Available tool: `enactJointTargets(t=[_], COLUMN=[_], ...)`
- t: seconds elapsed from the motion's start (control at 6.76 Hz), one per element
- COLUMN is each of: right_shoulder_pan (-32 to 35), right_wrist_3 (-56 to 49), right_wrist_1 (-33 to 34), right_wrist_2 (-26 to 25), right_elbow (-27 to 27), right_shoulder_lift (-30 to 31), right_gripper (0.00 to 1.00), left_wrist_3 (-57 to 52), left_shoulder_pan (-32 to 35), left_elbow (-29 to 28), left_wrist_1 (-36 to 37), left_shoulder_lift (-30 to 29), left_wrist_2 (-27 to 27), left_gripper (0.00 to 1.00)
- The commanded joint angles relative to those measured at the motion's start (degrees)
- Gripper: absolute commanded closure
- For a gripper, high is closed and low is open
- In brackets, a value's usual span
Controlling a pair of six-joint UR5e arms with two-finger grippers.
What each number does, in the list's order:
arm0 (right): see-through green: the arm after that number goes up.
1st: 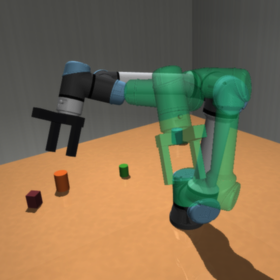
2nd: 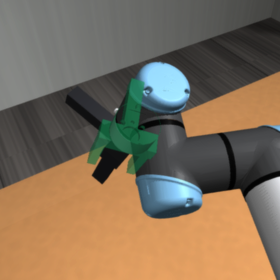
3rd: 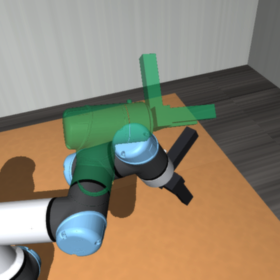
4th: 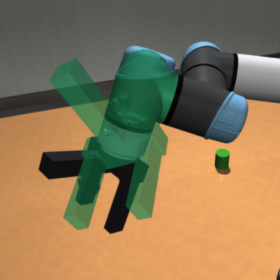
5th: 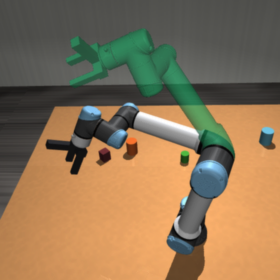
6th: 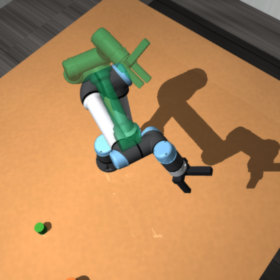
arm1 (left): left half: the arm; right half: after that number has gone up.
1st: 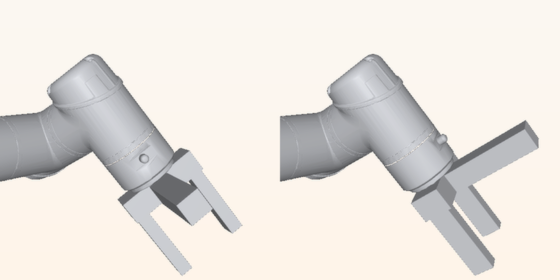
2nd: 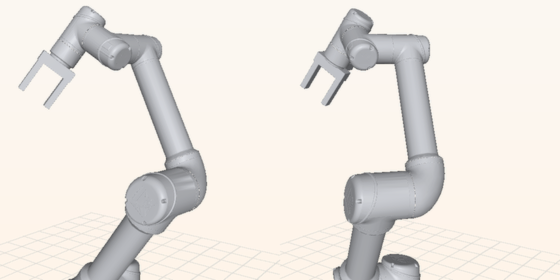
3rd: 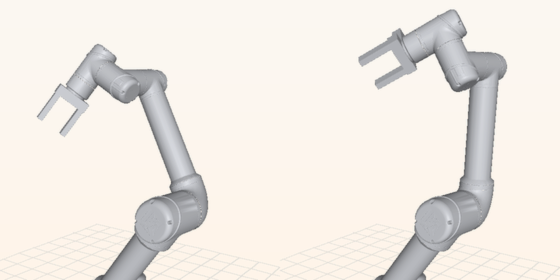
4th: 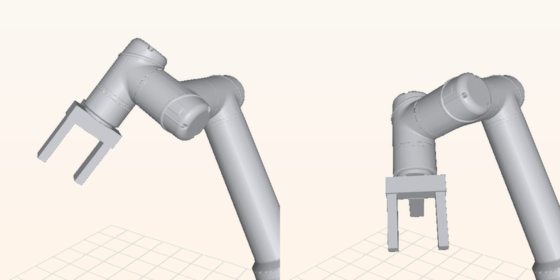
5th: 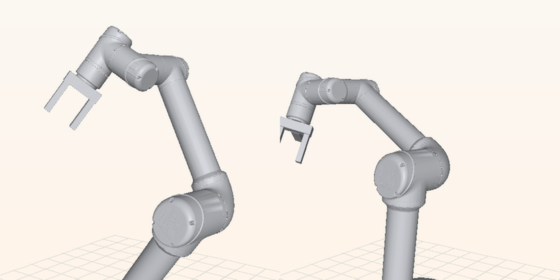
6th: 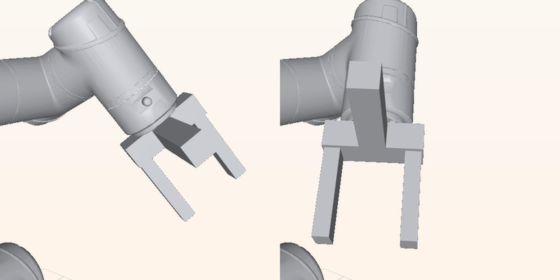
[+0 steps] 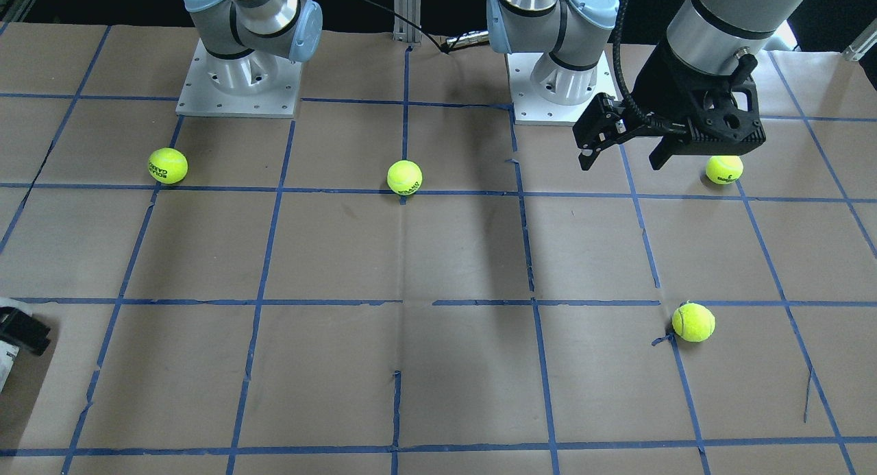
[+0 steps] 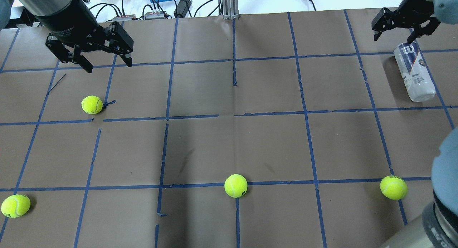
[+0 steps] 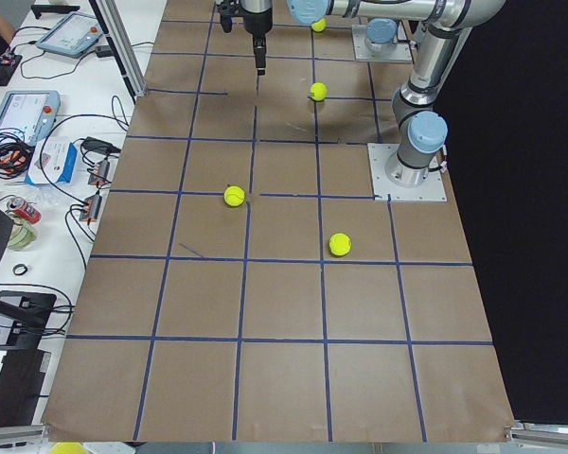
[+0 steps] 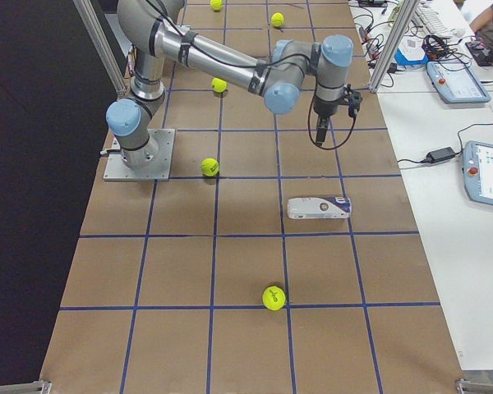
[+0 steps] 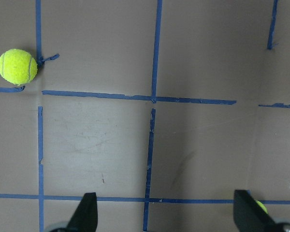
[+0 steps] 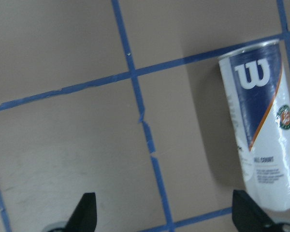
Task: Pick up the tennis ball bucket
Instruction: 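Move the right gripper down onto the Wilson tennis ball can and grasp it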
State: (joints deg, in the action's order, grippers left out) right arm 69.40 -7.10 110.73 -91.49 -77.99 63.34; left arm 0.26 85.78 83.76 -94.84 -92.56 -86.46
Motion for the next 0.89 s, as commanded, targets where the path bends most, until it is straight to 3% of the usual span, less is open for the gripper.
enactJointTargets(t=[0.0, 0.3, 0.74], right_shoulder_pan=[-5.91, -7.96, -11.56], right_wrist_3=[-6.57, -9.95, -15.31], right_wrist_1=[4.12, 5.19, 7.22], right_wrist_2=[-0.18, -0.18, 0.61], right_elbow=[6.94, 6.97, 2.24], right_shoulder_lift=[-9.86, -12.71, -14.83], right_gripper=[0.0, 0.0, 0.0], left_wrist_3=[0.0, 0.0, 0.0], left_shoulder_pan=[0.0, 0.0, 0.0], left_elbow=[0.0, 0.0, 0.0], left_wrist_1=[0.0, -0.08, 0.0], left_shoulder_lift=[0.01, 0.01, 0.01], left_wrist_2=[0.06, 0.06, 0.06], left_gripper=[0.0, 0.0, 0.0])
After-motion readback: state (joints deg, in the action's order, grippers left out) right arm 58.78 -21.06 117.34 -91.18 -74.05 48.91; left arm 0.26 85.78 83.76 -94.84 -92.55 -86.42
